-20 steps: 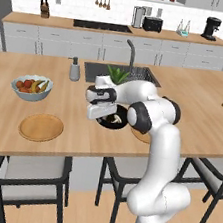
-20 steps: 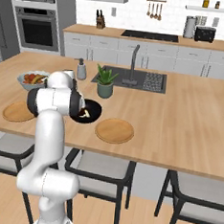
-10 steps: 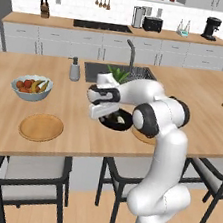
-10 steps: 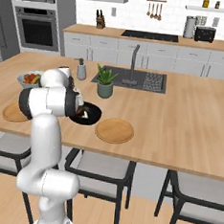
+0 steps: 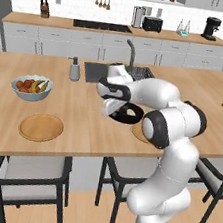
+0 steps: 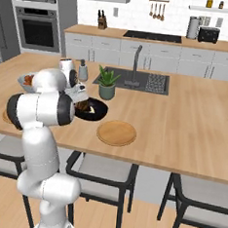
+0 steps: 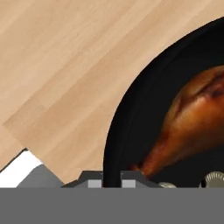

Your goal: Pick the chicken drumstick and mushroom from their plates and place them in the bowl. Then put the bowl in the fridge.

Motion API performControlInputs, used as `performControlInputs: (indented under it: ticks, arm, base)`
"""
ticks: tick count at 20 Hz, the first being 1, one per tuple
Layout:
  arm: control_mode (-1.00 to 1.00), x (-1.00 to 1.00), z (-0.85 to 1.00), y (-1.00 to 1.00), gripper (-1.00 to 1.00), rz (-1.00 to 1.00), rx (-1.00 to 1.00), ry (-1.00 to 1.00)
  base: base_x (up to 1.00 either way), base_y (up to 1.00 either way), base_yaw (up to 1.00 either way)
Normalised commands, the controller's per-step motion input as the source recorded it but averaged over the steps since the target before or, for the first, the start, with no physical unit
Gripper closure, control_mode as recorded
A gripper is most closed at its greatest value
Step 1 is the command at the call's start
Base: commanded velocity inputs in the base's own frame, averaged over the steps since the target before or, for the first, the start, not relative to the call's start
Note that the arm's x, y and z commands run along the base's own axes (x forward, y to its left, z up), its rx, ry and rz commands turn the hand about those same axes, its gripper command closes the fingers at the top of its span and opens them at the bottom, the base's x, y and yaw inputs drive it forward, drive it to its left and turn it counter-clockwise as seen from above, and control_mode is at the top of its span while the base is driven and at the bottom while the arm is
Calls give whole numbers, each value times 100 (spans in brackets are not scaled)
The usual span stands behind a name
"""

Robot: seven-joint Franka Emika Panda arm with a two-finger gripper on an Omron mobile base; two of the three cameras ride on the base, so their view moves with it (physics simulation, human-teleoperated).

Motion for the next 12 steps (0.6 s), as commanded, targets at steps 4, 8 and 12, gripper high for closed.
performControlInputs:
  ticks: [4,8,12]
  arm:
    - [-100,-59,74,-48,100,30,0,0]
    - [-100,-67,68,-55,100,24,2,0]
    - [-100,-65,46,-56,100,24,7,0]
  base:
    - [0,0,0]
    - [0,0,0]
    - [0,0,0]
